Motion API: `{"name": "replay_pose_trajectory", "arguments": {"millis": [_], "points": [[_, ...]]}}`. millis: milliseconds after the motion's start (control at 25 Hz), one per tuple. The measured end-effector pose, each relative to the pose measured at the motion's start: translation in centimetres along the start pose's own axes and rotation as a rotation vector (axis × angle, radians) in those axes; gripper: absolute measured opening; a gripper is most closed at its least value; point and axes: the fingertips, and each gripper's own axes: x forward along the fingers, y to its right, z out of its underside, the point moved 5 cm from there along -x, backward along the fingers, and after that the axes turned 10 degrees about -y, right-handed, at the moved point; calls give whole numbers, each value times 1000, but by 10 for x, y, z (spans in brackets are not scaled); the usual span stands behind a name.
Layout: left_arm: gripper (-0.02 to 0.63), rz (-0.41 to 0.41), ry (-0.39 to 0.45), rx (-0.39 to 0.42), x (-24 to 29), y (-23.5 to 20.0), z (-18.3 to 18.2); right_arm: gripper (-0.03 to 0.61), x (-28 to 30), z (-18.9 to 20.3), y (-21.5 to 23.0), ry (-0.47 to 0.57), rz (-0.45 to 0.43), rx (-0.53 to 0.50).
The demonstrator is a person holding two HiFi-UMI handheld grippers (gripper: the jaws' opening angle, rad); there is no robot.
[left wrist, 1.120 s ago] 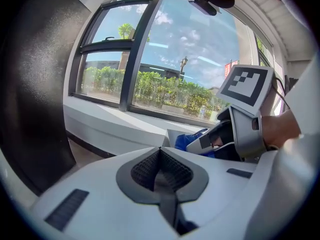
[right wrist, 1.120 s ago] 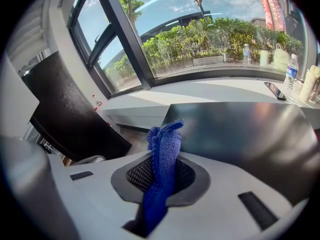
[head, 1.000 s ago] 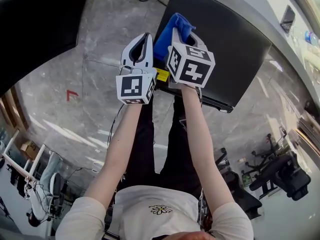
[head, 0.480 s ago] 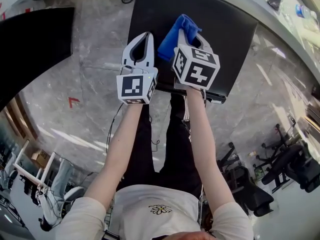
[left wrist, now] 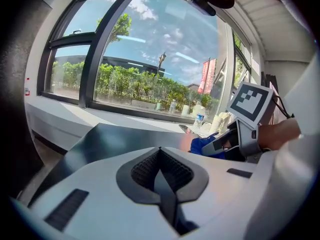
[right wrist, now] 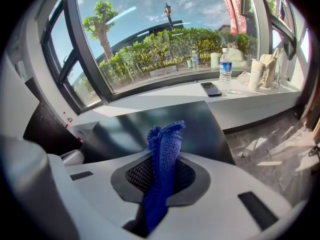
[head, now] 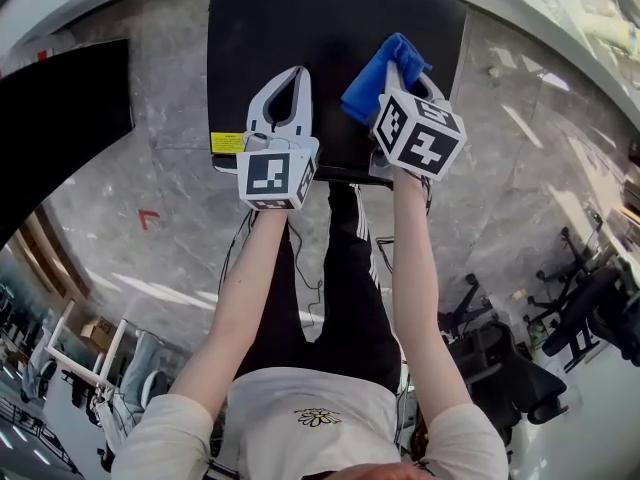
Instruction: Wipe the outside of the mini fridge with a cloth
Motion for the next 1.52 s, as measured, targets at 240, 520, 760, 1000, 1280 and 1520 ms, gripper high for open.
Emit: {"name": "replay_pose_trajectory", "arguments": {"millis": [240, 520, 760, 1000, 1280, 1520], "points": [[5, 32, -15, 37, 9, 29, 1, 62, -14, 2, 45, 21, 64, 3], [6, 14, -22, 41, 13, 38, 4, 63, -24, 5, 83, 31, 102, 37], [5, 20, -31, 42, 19, 44, 10, 63, -29, 4, 108, 53, 141, 84], [5, 20, -36, 41, 18, 46, 14, 62, -33, 4, 123, 48, 190, 96], [5, 15, -18, 28, 7, 35, 6, 61, -48, -2, 110, 66, 206, 55], [5, -35, 13, -20, -18, 3, -7, 61, -84, -16, 36, 145, 73, -25]]}}
